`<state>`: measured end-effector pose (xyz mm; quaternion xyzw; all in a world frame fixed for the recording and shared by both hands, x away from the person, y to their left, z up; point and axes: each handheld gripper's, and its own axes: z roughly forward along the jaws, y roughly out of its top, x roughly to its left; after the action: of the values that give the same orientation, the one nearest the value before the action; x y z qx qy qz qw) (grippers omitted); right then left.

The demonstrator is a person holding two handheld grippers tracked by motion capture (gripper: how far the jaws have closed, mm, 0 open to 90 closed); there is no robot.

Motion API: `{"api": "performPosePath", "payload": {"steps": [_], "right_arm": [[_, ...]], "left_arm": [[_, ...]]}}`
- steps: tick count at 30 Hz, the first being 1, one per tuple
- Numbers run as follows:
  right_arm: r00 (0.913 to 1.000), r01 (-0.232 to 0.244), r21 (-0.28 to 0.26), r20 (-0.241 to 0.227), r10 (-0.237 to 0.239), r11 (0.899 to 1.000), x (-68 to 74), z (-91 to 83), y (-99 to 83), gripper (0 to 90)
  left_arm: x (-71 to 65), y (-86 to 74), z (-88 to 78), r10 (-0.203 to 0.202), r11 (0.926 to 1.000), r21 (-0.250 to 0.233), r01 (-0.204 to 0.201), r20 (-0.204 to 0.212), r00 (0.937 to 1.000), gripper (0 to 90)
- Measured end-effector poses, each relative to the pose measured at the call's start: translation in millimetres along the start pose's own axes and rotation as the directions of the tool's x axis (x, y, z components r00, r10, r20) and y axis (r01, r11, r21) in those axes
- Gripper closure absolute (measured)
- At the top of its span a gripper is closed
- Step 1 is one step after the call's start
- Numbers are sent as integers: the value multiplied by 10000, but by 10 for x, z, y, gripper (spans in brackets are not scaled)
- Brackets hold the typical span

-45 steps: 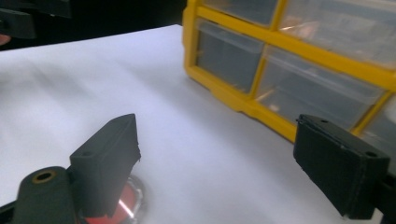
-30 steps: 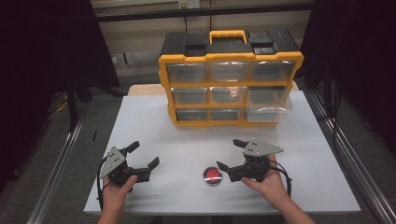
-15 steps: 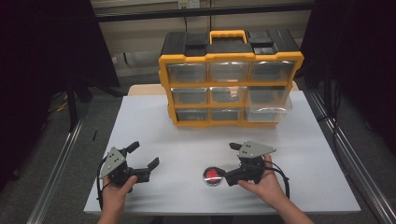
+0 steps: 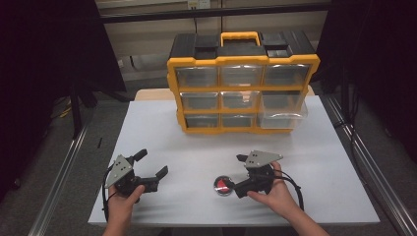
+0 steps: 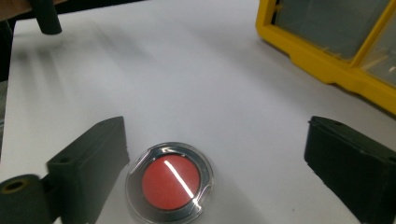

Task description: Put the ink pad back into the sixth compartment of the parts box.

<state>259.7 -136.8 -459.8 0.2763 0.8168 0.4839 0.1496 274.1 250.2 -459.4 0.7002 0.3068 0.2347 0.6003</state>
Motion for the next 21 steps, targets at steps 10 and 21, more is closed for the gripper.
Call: {"api": "performPosePath", "payload": {"steps": [10, 21], "right_arm": [[9975, 261, 736, -680, -211, 9969, 76, 123, -35, 151], [9929, 516, 1619, -1139, -333, 9855, 135, 243, -85, 230]], "left_arm": [[-2, -4, -3, 29, 10000, 24, -29, -11, 10000, 25], [5, -6, 0, 58, 10000, 47, -58, -7, 10000, 25]]}}
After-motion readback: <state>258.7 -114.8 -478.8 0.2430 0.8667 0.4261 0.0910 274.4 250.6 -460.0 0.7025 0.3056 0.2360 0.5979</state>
